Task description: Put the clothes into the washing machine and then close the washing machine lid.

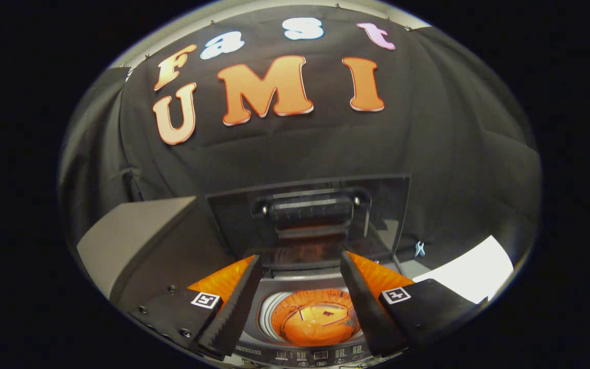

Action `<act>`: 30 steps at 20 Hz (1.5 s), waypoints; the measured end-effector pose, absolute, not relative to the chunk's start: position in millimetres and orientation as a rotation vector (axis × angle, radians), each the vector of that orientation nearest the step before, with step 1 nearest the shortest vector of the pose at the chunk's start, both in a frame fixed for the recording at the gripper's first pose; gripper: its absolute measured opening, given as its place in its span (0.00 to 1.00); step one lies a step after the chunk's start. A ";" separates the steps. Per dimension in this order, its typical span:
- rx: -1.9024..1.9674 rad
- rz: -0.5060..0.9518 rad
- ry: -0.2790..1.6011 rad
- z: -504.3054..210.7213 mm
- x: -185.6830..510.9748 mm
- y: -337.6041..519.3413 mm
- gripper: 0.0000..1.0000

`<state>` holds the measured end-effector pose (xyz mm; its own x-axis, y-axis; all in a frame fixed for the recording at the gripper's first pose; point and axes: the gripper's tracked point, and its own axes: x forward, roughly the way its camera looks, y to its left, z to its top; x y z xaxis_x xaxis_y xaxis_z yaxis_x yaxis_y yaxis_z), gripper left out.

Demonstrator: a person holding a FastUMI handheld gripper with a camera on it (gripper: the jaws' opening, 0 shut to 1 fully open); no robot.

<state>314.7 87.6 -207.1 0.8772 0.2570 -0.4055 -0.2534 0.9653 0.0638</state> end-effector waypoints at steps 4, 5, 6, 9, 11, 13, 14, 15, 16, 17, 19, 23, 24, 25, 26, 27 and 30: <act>-0.009 0.272 0.304 -147.9 346.9 92.3 0.98; -0.017 0.273 0.288 -140.5 354.5 92.6 0.98; -0.022 0.279 0.276 -132.9 365.2 95.7 0.98; -0.016 0.294 0.266 -125.7 400.6 106.6 0.99; -0.022 0.295 0.287 -131.2 421.6 109.2 0.99; -0.041 0.295 0.298 -140.2 440.8 113.1 0.98; -0.050 0.297 0.306 -145.4 449.7 115.0 0.99; -0.051 0.290 0.324 -154.2 457.9 117.0 0.99; -0.047 0.280 0.346 -163.8 463.6 116.6 0.99; -0.029 0.274 0.349 -171.6 471.9 118.2 0.99; -0.009 0.259 0.351 -180.1 482.5 117.8 0.99; -0.035 0.227 0.359 -190.3 501.1 107.3 0.98; -0.041 0.226 0.370 -193.7 504.7 107.8 0.98; -0.046 0.225 0.379 -196.2 508.4 108.0 0.98; -0.050 0.235 0.394 -201.0 509.6 111.3 0.98; -0.053 0.250 0.422 -210.5 509.2 115.4 0.99; -0.073 0.251 0.399 -209.2 513.0 114.3 0.99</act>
<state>513.0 114.3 -209.2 0.8912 0.2269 -0.3928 -0.2554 0.9666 -0.0210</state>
